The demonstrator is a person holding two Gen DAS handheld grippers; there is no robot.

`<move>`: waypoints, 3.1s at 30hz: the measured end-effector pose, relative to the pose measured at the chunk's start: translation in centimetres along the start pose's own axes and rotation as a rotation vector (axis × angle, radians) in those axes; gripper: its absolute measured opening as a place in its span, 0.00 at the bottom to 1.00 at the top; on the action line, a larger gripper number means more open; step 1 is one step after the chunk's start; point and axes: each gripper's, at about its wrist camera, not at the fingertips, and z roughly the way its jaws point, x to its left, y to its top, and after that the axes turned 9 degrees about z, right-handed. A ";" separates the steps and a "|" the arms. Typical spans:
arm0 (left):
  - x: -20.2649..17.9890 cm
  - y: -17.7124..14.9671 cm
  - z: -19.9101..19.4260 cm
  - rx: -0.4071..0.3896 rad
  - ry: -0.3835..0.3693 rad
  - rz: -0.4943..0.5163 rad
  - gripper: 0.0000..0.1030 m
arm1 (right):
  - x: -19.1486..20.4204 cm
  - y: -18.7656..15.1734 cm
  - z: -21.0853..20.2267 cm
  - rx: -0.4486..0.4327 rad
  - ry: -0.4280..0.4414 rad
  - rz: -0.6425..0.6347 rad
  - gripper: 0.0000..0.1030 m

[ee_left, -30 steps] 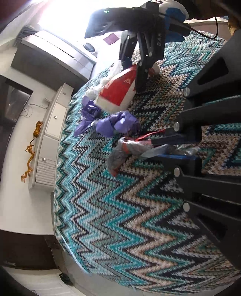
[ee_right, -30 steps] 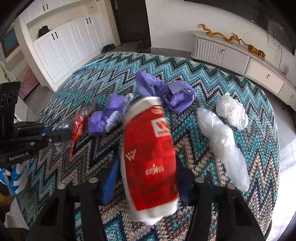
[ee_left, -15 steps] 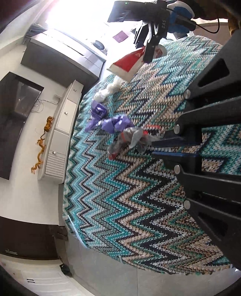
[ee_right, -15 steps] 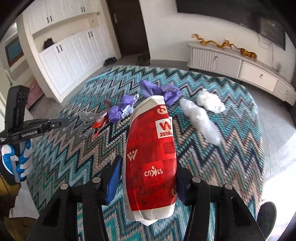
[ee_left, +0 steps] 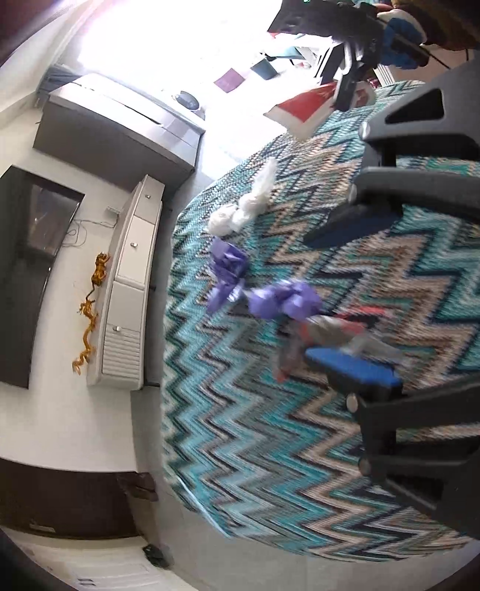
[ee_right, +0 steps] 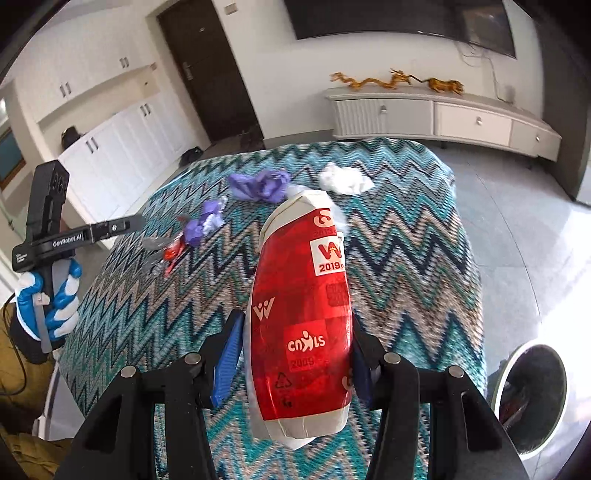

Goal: Collect trash
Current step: 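Release the clear wrapper and grasp the purple bag with the left gripper, then carry the purple bag and red cup to the bin and open both grippers, then return to the blanket and grasp the clear red-striped wrapper with the left gripper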

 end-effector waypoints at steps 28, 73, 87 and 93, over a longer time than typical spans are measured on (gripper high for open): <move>-4.7 3.1 5.7 0.130 0.037 0.100 0.28 | -4.8 -2.6 -5.8 -0.116 0.027 0.095 0.48; -49.3 8.1 26.4 0.365 -0.418 0.311 0.30 | -39.6 -11.2 -9.5 -0.159 -0.348 0.712 0.49; -47.1 8.6 26.9 0.335 -0.403 0.244 0.56 | -40.2 -11.8 -10.7 -0.222 -0.359 0.780 0.61; -43.0 9.6 21.5 0.246 -0.345 0.255 0.57 | -37.1 -10.7 -13.4 -0.276 -0.369 0.731 0.61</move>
